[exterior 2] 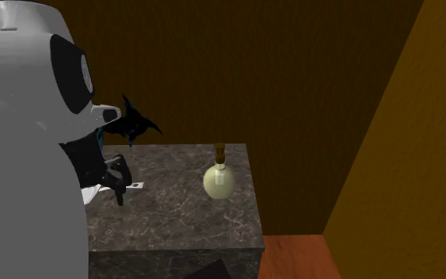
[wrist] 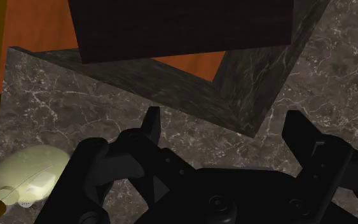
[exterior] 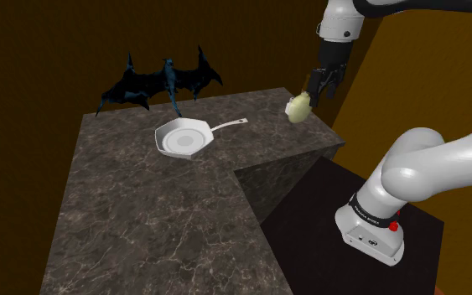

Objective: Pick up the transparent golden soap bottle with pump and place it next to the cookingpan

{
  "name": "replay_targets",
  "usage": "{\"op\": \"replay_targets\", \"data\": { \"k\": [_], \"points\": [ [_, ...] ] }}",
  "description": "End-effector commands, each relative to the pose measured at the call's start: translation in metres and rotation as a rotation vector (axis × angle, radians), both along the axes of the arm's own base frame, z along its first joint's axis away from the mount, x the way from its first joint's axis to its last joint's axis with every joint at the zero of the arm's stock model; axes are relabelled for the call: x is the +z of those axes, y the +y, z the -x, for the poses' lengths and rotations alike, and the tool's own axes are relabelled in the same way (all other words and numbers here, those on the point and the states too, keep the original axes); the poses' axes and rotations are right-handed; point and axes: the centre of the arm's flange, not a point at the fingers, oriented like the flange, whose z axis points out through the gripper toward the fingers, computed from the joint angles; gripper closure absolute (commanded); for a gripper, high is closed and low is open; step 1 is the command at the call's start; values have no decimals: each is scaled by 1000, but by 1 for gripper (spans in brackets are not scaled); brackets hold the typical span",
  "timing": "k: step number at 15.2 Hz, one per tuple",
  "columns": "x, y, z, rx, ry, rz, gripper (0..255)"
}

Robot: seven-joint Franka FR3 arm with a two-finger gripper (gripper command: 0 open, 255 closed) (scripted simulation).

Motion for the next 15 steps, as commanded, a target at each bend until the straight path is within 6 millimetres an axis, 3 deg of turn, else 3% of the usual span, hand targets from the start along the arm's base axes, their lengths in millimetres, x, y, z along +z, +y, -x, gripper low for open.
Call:
{"op": "replay_targets", "data": {
  "k": [1,15],
  "points": [
    [0,0,0,0,0,0,0],
    [-44,-155,-69,-11,-84,31,0]
  ]
}}
